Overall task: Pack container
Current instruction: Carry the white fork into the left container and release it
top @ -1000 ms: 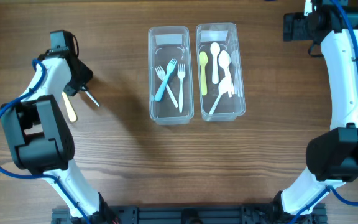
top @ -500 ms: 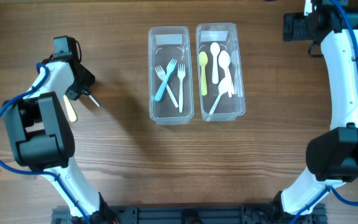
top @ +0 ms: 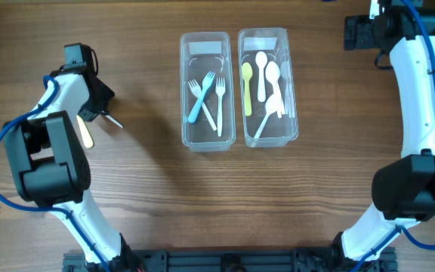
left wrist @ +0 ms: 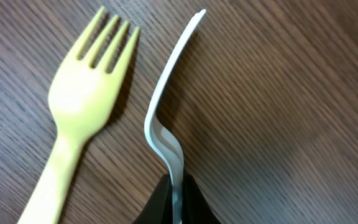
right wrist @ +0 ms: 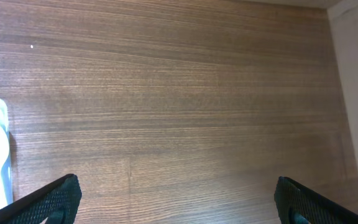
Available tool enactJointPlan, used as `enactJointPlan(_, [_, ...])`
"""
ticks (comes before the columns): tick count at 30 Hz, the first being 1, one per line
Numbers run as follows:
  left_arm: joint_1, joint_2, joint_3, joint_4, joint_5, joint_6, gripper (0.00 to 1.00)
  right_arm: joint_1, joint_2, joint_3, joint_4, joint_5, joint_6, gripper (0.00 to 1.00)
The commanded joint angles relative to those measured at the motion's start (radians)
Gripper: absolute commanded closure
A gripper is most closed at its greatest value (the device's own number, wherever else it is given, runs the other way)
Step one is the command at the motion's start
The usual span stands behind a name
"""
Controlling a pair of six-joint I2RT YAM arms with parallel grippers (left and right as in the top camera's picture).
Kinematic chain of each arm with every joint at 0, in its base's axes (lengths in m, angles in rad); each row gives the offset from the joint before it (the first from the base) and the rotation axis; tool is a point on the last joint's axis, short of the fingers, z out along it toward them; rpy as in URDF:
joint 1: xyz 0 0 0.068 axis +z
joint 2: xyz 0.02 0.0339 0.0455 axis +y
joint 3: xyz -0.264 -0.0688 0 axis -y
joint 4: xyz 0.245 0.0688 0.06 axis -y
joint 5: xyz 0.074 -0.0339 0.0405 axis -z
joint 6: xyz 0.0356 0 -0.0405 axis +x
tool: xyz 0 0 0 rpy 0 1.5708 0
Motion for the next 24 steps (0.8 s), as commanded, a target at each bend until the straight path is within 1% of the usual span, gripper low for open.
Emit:
enactJointPlan(1, [-0.003,-0.055,0.076,-0.026,0.074,0.031,0.96,0.002,0.006,0.013,0.003,0.017,-0.005,0.00])
enactJointPlan(3, [-0.012,-0.105,0.098,-0.026,0.128,0.064,0.96,0.002,0.006,0.013,0.003,0.017,-0.005,0.00])
enactJointPlan(5, [-0.031,-0.164,0.112,-0.018,0.172,0.070,0.96,0.002,0.006,0.013,0.003,0.017,-0.005,0.00])
enactJointPlan(9, [-0.098,-0.277,0.112,0.030,0.308,0.101,0.96,0.002,0.006,0.013,0.003,0.017,-0.006,0.00])
enactJointPlan(11, [-0.148,-0.317,0.112,0.055,0.380,0.154,0.96,0.002,0.006,0.013,0.003,0.017,-0.005,0.00])
enactJointPlan(13, [-0.217,-0.340,0.112,0.068,0.410,0.211,0.96,0.002,0.006,0.013,0.003,0.017,-0.005,0.00])
enactJointPlan(15, [-0.294,-0.343,0.112,0.063,0.415,0.296,0.96,0.002,0.006,0.013,0.003,0.017,-0.005,0.00])
enactJointPlan(17, [-0.373,-0.336,0.112,0.051,0.415,0.330,0.96,0.002,0.006,0.013,0.003,0.017,-0.006,0.00])
enactJointPlan(20, [-0.477,-0.324,0.112,0.049,0.404,0.329,0.94,0.002,0.006,0.013,0.003,0.017,-0.005,0.00])
enactJointPlan(22, [-0.538,-0.315,0.112,0.048,0.341,0.328,0.92,0.002,0.006,0.013,0.003,0.017,-0.005,0.00])
enactJointPlan(24, [-0.577,-0.310,0.112,0.049,0.267,0.318,0.92,0.002,0.006,0.013,0.003,0.017,-0.005,0.00])
